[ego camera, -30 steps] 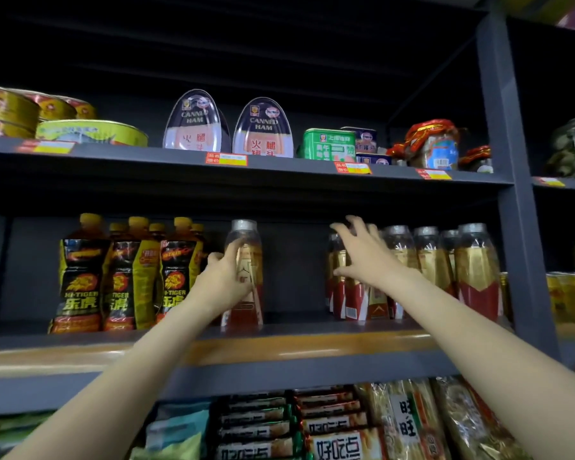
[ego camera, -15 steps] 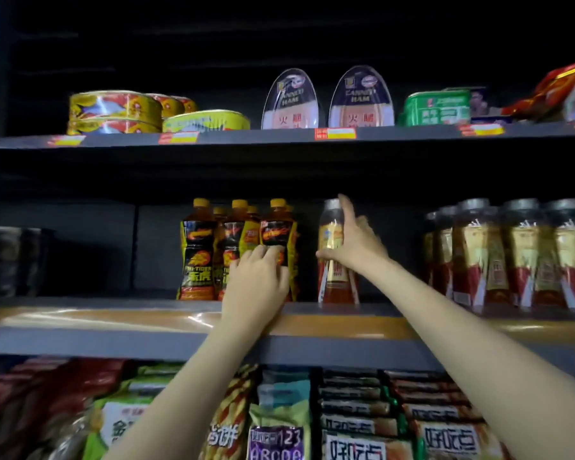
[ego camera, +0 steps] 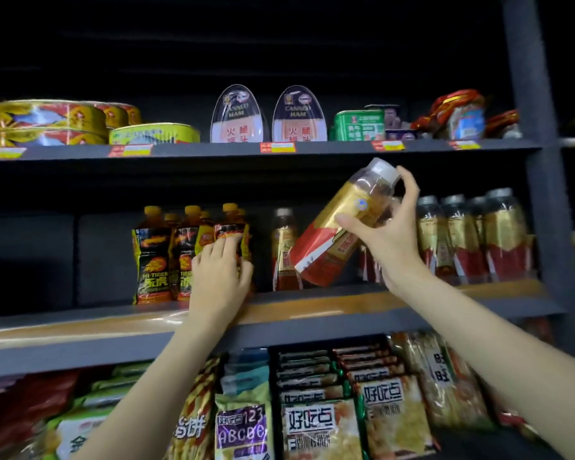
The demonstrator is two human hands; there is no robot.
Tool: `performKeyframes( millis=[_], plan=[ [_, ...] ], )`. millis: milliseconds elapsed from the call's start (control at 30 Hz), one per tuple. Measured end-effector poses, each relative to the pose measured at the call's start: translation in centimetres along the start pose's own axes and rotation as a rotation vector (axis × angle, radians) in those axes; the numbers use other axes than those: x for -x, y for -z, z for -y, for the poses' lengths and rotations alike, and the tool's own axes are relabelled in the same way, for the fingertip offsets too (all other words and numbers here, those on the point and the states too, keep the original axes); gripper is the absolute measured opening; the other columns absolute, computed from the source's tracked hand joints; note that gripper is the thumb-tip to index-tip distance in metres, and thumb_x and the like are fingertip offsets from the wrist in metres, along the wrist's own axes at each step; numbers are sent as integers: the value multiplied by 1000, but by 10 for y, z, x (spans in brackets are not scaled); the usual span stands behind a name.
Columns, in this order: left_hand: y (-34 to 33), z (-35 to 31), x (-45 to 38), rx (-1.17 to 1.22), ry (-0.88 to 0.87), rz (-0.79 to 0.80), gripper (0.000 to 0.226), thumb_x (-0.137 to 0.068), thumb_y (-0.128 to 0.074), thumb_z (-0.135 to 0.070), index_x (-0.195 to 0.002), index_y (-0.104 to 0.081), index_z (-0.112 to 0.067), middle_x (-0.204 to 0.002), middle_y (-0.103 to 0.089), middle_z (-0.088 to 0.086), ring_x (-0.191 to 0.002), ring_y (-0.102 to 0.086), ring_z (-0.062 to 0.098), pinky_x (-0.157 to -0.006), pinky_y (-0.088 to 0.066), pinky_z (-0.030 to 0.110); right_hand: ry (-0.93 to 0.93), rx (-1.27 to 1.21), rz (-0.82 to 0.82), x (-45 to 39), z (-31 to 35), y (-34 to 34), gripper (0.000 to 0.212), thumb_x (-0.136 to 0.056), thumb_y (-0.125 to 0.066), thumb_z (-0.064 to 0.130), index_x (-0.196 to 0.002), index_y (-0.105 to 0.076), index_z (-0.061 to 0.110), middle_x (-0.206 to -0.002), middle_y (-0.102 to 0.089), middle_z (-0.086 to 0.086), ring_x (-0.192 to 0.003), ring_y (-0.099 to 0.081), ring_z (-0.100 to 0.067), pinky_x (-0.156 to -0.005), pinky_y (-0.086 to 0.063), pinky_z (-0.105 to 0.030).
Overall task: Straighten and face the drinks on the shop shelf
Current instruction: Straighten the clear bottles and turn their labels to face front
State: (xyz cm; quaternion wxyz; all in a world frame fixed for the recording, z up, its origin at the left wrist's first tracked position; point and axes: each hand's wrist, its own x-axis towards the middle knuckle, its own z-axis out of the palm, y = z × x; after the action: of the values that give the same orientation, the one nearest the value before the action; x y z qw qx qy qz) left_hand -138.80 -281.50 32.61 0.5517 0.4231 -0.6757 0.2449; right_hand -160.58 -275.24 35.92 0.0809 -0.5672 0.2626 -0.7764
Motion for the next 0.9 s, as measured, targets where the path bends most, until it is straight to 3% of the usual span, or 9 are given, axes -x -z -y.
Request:
performKeyframes(
  millis=[100, 200, 300, 367, 467, 600, 700, 800, 900],
  plan=[
    [10, -41, 13, 367, -28, 140, 41, -99, -35, -36, -136, -40, -19, -129, -53, 1, -119, -48, 16, -96, -34, 26, -128, -154, 43, -4, 24, 9, 93, -74, -76, 4, -138, -22, 45, -121, -53, 0, -110, -58, -15, -85, -55, -39],
    [24, -78, 17, 1066, 243, 479, 50, -91, -39, -50, -137, -29, -33, -130, -51, -2, -110, -58, 15, -91, -48, 31, -212, -312, 92, -6, 38, 14, 89, -79, -70, 0, -139, -22, 43, -120, -57, -1, -108, -61, -17, -68, -58, -32],
    [34, -83, 14, 1480, 410, 477, 56, -77, -61, -39, -128, -41, -28, -126, -55, 9, -102, -66, 24, -81, -56, 35, -293, -367, 199, -11, 44, 23, 88, -81, -67, 4, -142, -19, 43, -125, -55, -5, -110, -61, -23, -74, -57, -38],
    [43, -82, 14, 1304, 242, 317, 58, -72, -69, -31, -124, -42, -34, -126, -52, 5, -106, -62, 18, -76, -55, 23, -436, -359, 276, -13, 52, 27, 70, -85, -64, 10, -142, -29, 30, -130, -52, -10, -106, -62, -28, -77, -57, -42],
    [54, -80, 9, 997, -20, 168, 72, -72, -77, -15, -124, -35, -43, -126, -44, -15, -111, -51, 2, -79, -51, 14, -732, -475, 270, -8, 50, 29, 35, -87, -63, 16, -118, -50, 9, -126, -53, -21, -101, -61, -35, -80, -55, -49],
    [59, -77, 8, 909, -97, 202, 78, -72, -77, -11, -132, -33, -35, -130, -40, -21, -120, -43, 2, -85, -52, 17, -815, -527, 242, -3, 40, 32, 52, -76, -70, 17, -123, -50, 7, -119, -56, -28, -100, -62, -40, -69, -59, -49],
    [56, -75, 9, 838, -149, 240, 79, -73, -76, -8, -132, -31, -37, -127, -36, -28, -119, -38, -12, -81, -48, 9, -821, -493, 228, -5, 42, 33, 51, -74, -72, 17, -119, -50, 9, -118, -56, -26, -101, -61, -39, -72, -57, -52],
    [45, -75, 14, 943, -10, 319, 80, -74, -76, -13, -132, -27, -39, -128, -41, -19, -115, -49, -6, -82, -51, 14, -689, -468, 174, -5, 43, 31, 35, -80, -69, 13, -111, -53, 8, -113, -61, -20, -97, -64, -32, -76, -55, -48],
    [41, -83, 19, 1444, 417, 473, 72, -68, -72, -28, -131, -36, -28, -126, -52, 6, -103, -64, 20, -81, -57, 34, -512, -417, 200, -6, 42, 31, 60, -70, -72, 14, -126, -49, 8, -114, -65, -13, -100, -66, -26, -74, -57, -40]
  ],
)
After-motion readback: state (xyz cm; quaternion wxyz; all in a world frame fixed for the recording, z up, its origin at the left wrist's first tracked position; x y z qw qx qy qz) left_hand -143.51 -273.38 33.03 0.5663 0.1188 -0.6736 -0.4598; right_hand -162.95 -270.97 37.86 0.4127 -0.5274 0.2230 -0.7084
